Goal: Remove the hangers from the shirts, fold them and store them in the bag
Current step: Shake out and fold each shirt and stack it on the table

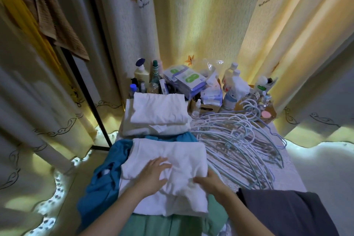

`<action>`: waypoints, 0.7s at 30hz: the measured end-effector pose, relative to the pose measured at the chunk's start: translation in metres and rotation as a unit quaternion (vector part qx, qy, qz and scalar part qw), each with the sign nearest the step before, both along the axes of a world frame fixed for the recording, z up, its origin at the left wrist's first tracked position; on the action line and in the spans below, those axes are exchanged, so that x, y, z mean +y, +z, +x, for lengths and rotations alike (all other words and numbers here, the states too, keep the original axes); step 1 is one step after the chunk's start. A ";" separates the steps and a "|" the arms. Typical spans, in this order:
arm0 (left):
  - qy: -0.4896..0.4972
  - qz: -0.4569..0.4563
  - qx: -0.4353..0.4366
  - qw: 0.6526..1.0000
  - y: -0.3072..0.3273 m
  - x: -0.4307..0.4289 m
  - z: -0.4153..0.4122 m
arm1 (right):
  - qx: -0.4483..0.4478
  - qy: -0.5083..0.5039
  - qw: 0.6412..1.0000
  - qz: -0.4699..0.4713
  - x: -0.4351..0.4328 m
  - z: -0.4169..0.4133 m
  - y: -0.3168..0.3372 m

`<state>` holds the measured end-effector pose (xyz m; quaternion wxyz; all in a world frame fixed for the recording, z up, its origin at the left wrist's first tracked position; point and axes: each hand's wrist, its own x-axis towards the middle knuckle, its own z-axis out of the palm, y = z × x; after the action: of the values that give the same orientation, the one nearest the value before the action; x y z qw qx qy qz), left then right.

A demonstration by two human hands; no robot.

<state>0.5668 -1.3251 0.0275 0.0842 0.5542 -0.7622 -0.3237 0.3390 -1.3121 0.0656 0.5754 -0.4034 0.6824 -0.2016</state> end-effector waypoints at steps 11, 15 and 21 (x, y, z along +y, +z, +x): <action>0.309 0.191 0.325 0.873 0.049 -0.013 0.073 | -0.103 0.156 0.974 -0.127 -0.008 0.144 0.030; 0.402 0.107 0.349 0.840 0.031 -0.019 0.080 | 0.014 -0.082 0.985 -0.153 -0.002 0.126 -0.006; 0.438 0.101 0.279 0.849 -0.009 -0.019 0.076 | -0.030 -0.029 0.999 0.015 0.028 0.119 -0.036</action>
<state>0.6428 -1.3444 0.0187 0.3700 0.7220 -0.3478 -0.4699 0.4579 -1.2837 0.0294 0.5957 -0.3682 0.6791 -0.2199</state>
